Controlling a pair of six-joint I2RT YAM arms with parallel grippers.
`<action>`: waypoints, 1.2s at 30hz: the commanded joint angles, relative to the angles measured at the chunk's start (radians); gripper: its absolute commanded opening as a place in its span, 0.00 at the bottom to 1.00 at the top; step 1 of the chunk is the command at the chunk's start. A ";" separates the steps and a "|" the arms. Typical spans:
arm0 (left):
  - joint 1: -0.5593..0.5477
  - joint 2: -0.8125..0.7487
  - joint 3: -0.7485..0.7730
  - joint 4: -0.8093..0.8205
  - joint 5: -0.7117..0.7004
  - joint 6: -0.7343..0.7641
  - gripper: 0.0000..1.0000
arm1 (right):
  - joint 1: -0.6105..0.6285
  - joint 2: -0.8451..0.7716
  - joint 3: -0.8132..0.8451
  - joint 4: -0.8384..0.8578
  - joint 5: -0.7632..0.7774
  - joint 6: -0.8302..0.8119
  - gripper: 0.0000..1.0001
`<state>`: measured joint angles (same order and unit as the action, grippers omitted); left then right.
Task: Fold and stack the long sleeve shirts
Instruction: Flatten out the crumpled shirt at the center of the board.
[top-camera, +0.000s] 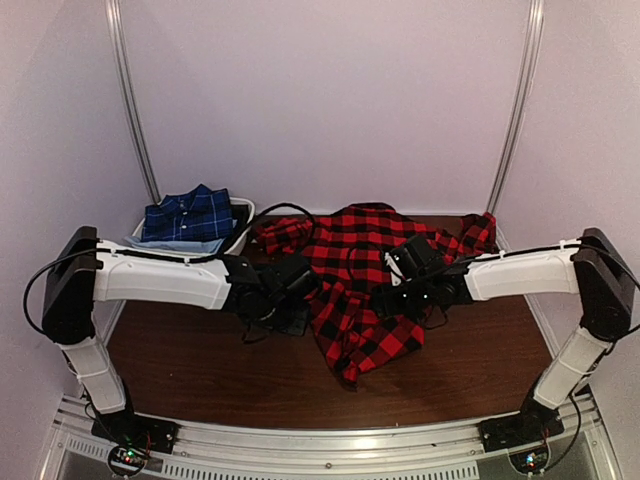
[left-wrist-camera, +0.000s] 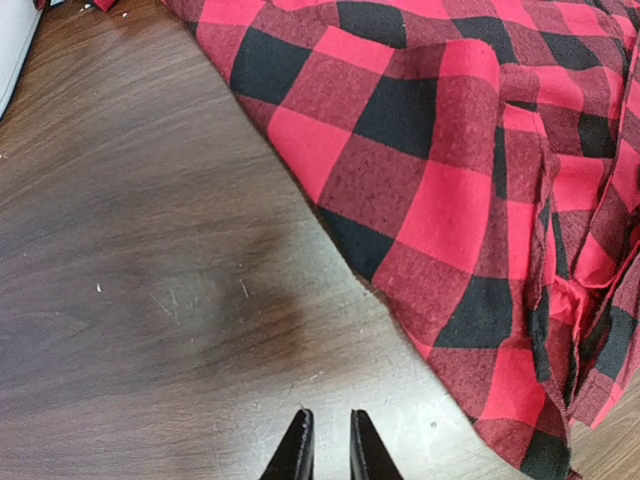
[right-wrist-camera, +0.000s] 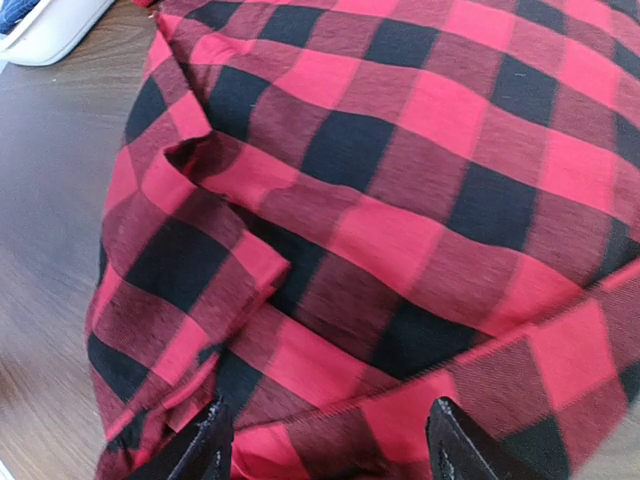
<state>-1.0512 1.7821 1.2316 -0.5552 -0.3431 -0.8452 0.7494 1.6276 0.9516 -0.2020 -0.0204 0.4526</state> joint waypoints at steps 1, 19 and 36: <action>0.027 -0.018 0.005 0.055 0.019 -0.007 0.15 | -0.006 0.096 0.076 0.112 -0.108 0.038 0.66; 0.140 -0.141 -0.098 0.078 0.062 0.066 0.15 | -0.066 0.284 0.102 0.304 -0.307 0.124 0.48; 0.170 -0.186 -0.125 0.087 0.059 0.072 0.15 | -0.024 0.290 0.153 0.297 -0.342 0.122 0.00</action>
<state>-0.8959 1.6302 1.1191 -0.5087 -0.2840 -0.7837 0.6949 1.9293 1.0618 0.1047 -0.3614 0.5823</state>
